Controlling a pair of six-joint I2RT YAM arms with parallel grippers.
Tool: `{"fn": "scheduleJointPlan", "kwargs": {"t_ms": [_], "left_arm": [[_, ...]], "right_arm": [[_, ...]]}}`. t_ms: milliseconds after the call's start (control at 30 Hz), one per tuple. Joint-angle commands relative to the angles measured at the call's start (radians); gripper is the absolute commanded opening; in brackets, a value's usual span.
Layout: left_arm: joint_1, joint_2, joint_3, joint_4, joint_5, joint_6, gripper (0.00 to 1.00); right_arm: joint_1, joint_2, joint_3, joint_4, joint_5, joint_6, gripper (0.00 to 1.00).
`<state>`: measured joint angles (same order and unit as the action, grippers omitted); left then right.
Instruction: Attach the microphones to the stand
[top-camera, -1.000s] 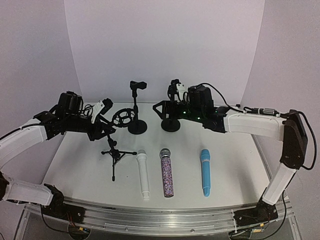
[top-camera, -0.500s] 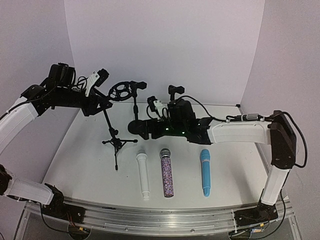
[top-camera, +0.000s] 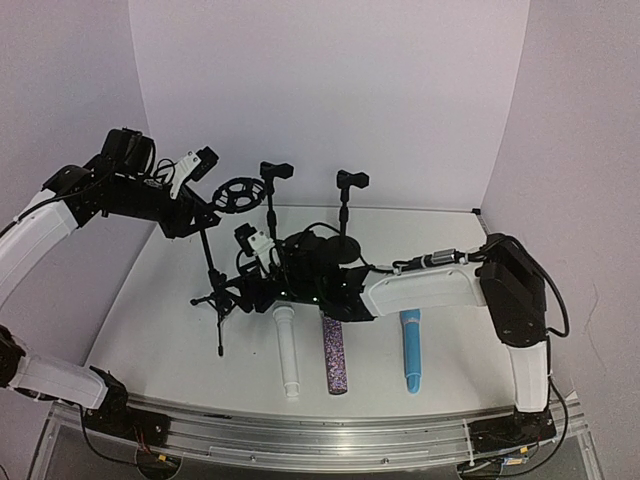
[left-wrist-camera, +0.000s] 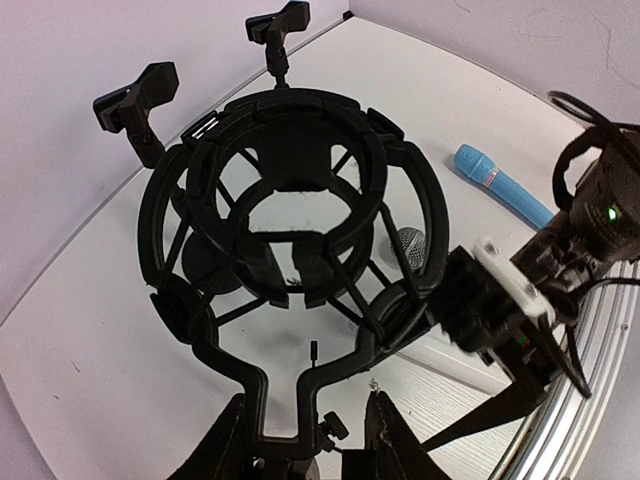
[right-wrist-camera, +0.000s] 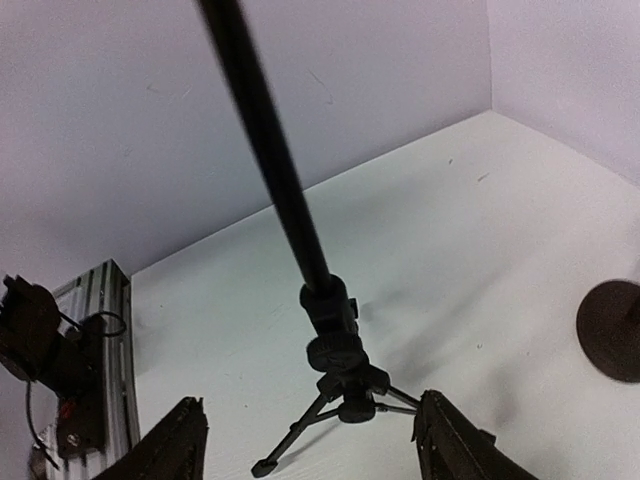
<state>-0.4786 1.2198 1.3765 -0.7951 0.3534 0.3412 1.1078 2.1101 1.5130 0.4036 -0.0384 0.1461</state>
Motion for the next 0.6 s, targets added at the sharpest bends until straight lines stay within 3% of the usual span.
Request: {"fn": "scheduleJointPlan", "kwargs": {"t_ms": [0, 200, 567], "left_arm": [[0.001, -0.033, -0.006, 0.096, 0.003, -0.04, 0.0], [0.001, -0.037, -0.014, 0.095, 0.013, -0.043, 0.0], [0.001, -0.024, -0.015, 0.099, 0.021, -0.035, 0.0]], "right_arm": [[0.028, 0.076, 0.069, 0.07, 0.096, -0.183, 0.59], [0.03, 0.13, 0.122, 0.097, 0.148, -0.29, 0.51], [0.031, 0.176, 0.165, 0.102, 0.127, -0.307, 0.37]]}}
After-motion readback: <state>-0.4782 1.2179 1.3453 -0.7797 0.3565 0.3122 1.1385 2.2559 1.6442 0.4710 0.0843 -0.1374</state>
